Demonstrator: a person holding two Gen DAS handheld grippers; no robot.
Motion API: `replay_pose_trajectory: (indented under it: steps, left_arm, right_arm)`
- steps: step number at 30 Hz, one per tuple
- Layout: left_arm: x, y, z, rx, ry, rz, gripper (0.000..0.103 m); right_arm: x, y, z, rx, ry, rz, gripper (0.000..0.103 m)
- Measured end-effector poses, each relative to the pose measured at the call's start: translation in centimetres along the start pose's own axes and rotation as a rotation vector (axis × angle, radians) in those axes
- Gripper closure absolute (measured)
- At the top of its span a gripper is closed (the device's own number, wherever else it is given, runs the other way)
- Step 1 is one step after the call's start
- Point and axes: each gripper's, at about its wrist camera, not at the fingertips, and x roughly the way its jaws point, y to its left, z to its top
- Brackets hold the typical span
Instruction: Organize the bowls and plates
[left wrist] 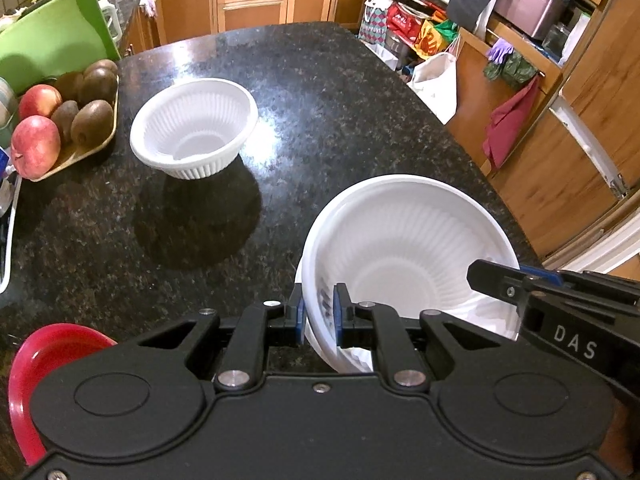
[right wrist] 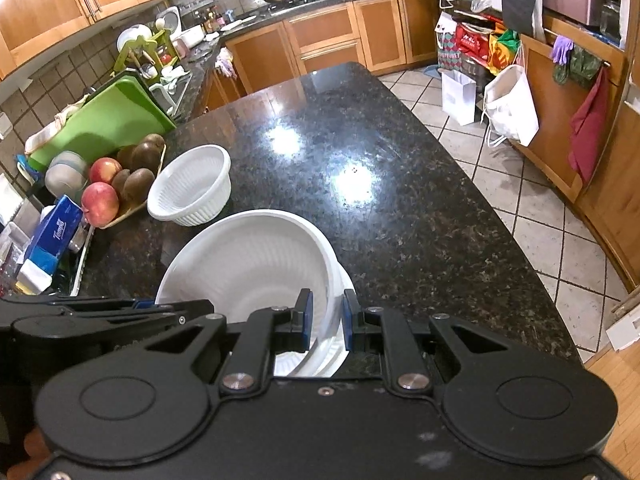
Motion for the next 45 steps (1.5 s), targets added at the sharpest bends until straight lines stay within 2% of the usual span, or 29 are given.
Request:
replay_pose_trajectory:
  steps: [15, 24, 33, 45]
  left_arm:
    - [0.9, -0.4, 0.2, 0.0, 0.019, 0.003, 0.083]
    - [0.1, -0.1, 0.5, 0.003, -0.003, 0.008, 0.083]
    - [0.1, 0.7, 0.2, -0.011, 0.007, 0.018, 0.083]
    - [1.5, 2.1, 0.0, -0.065, 0.063, -0.035, 0.083]
  right_arm:
    - [1.6, -1.1, 0.5, 0.0, 0.049, 0.008, 0.085]
    - [1.7, -1.1, 0.5, -0.003, 0.044, 0.006, 0.085]
    - [1.6, -1.0, 0.4, -0.007, 0.038, 0.012, 0.085]
    - [0.9, -0.2, 0.2, -0.02, 0.025, 0.011, 0.085]
